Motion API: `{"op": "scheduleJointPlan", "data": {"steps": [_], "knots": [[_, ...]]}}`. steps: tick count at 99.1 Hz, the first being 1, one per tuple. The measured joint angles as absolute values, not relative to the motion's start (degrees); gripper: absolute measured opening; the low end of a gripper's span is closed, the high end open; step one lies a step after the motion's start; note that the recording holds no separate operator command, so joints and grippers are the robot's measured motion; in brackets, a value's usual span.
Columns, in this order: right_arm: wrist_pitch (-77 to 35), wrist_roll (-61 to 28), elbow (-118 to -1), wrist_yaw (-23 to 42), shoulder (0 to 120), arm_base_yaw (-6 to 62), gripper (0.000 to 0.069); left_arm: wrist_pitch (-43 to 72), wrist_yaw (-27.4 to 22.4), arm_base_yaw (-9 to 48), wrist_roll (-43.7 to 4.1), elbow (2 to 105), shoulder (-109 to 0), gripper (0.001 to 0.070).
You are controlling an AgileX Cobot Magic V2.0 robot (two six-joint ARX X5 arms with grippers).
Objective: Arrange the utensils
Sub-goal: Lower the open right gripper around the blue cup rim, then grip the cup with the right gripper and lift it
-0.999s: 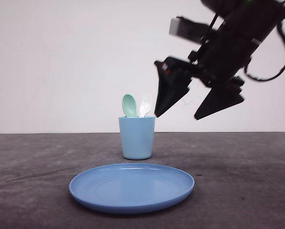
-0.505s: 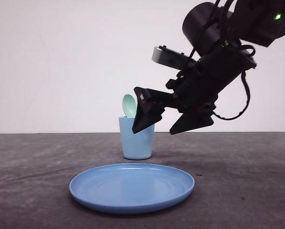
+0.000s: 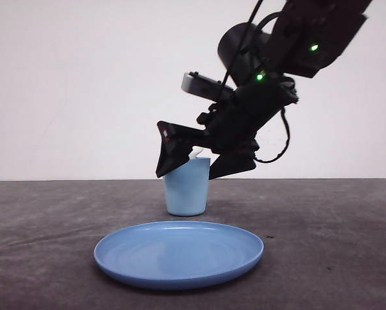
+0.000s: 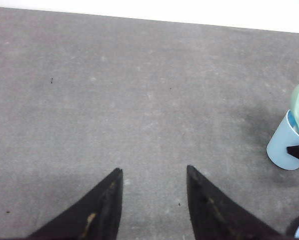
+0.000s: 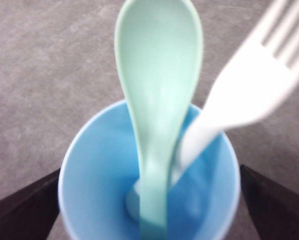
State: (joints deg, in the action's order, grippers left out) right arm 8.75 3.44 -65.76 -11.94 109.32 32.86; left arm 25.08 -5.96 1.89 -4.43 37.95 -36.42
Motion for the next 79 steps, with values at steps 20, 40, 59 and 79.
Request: {"op": "scheduleJointPlan", "data": {"steps": [20, 40, 59, 79], "knots": [[7.2, 3.4, -67.7, -12.0, 111.1, 32.9, 0.068, 25.1, -6.0, 1.9, -4.4, 38.0, -36.4, 0.0233], [6.9, 3.4, -67.7, -11.9, 111.1, 32.9, 0.0633, 25.1, -6.0, 1.9, -4.4, 38.0, -36.4, 0.0233], [6.9, 3.0, -67.7, -11.9, 111.1, 32.9, 0.0477, 25.1, -6.0, 1.9, -4.4, 38.0, -36.4, 0.0233], [6.4, 2.8, -67.7, -11.9, 111.0, 32.9, 0.0476, 25.1, -6.0, 1.9, -4.4, 38.0, -36.4, 0.0233]]}}
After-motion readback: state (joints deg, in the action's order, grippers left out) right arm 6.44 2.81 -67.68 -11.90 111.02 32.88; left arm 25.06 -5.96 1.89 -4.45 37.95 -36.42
